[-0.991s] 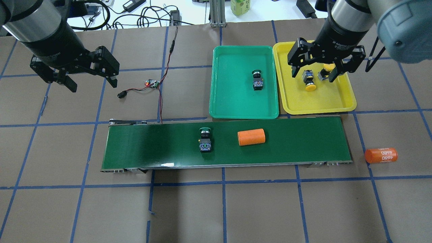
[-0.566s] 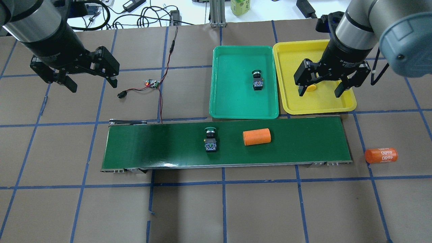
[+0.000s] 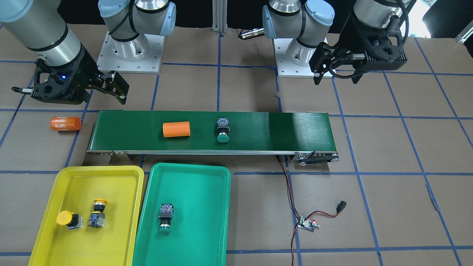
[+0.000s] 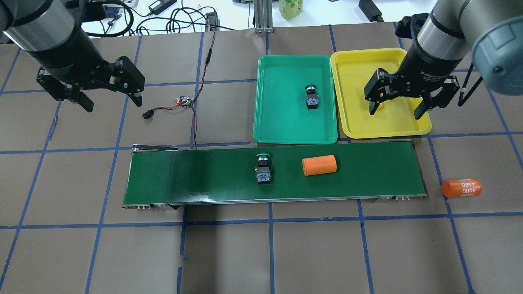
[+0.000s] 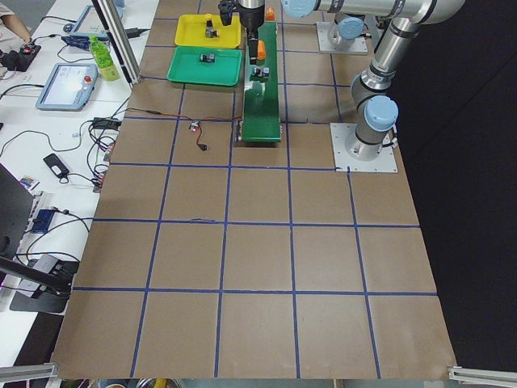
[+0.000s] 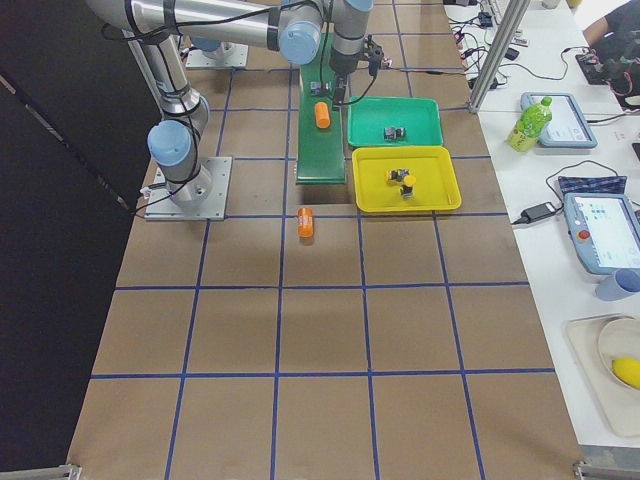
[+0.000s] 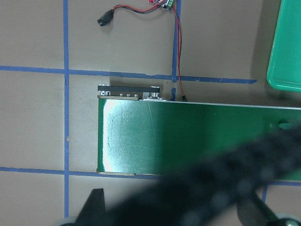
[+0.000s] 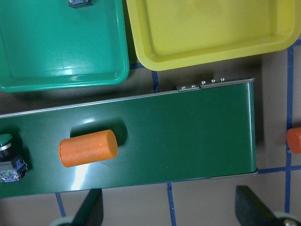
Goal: Sort buttons by color to trays
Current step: 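Raise the right gripper and move it back toward the belt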
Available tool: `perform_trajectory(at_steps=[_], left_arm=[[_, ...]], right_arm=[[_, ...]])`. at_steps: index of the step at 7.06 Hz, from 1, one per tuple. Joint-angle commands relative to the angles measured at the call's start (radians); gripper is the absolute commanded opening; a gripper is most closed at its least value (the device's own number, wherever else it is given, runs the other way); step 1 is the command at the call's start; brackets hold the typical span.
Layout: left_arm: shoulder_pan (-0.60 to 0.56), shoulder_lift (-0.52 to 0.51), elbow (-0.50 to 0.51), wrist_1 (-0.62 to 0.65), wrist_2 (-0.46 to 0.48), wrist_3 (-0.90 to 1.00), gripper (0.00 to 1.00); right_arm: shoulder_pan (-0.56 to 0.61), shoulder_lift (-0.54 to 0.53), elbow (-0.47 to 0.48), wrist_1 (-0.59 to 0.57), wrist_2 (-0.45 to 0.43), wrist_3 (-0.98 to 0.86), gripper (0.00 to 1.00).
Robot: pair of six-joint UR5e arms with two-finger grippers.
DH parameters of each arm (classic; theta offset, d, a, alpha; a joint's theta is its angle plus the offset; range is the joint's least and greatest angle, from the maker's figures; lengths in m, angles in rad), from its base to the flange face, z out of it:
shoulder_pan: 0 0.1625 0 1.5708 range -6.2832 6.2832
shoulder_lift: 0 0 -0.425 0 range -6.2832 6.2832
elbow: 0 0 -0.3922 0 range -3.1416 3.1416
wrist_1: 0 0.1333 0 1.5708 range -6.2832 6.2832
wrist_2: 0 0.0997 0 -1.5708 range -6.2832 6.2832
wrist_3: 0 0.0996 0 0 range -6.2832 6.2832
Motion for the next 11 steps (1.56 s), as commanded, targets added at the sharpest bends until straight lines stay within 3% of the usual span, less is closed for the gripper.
perform_trajectory(at_steps=[1, 5, 7, 11], left_arm=[[0.000, 0.000, 0.002, 0.000, 0.000, -0.001, 1.00], [0.000, 0.000, 0.002, 0.000, 0.000, 0.000, 1.00], [0.000, 0.000, 0.003, 0.000, 0.000, -0.001, 1.00], [0.000, 0.000, 0.003, 0.000, 0.000, -0.001, 1.00]], right_arm=[[0.078, 0.005, 0.002, -0.052, -0.015, 0.022, 1.00], [0.082, 0.008, 0.004, -0.051, -0.012, 0.036, 1.00], [0.085, 0.000, 0.075, -0.080, -0.008, 0.049, 1.00], [0.207, 0.061, 0.085, -0.181, -0.009, 0.094, 1.00]])
